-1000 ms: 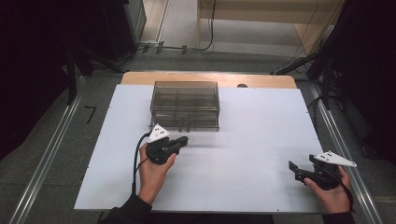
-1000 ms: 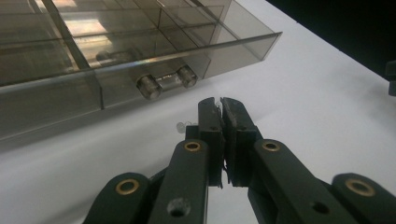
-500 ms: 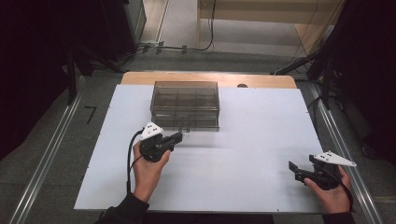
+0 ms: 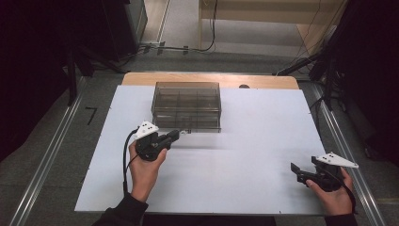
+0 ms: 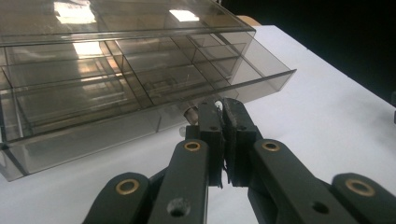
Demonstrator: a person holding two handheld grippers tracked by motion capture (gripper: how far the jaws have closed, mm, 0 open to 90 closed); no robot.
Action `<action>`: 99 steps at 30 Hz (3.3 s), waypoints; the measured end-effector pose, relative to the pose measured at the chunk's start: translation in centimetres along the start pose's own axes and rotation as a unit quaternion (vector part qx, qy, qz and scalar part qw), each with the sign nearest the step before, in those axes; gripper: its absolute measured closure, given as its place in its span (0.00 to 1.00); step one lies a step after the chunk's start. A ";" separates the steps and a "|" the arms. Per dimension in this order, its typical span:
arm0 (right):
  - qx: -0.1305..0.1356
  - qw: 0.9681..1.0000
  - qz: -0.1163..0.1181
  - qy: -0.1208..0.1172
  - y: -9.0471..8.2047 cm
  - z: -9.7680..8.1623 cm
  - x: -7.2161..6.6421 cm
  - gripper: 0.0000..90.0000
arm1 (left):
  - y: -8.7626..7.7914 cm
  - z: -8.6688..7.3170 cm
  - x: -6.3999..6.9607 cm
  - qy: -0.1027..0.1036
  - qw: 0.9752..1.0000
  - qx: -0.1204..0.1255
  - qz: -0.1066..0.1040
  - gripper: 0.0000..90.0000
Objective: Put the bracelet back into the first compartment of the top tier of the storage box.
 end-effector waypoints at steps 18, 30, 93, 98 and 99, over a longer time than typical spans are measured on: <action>-0.002 1.000 -0.001 -0.003 0.1 0.0 0.0 0.16 | -0.4 1.2 -1.1 -0.008 1.000 0.024 0.013 0.98; -0.003 1.000 -0.001 -0.003 0.1 0.0 0.0 0.16 | -0.6 2.0 -1.9 -0.009 0.999 0.041 0.023 0.98; -0.007 1.000 -0.002 -0.004 0.3 -0.1 0.0 0.16 | 2.0 1.9 -6.0 0.001 0.996 0.042 0.073 0.98; -0.006 1.000 -0.001 -0.005 0.3 -0.1 0.0 0.16 | 2.0 1.7 -6.3 0.002 0.996 0.038 0.083 0.90; -0.006 1.000 -0.001 -0.005 0.3 -0.1 0.0 0.16 | 2.0 1.7 -6.3 0.004 0.996 0.039 0.085 0.89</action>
Point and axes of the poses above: each handheld gripper's, and its own axes: y roughly forward along the jaws, z roughly out of its top, x roughly to its right, the point moved 6 cm from there along y, roughly forward along the jaws, and after that the axes turned 15 degrees about x, right-handed, at the moved point
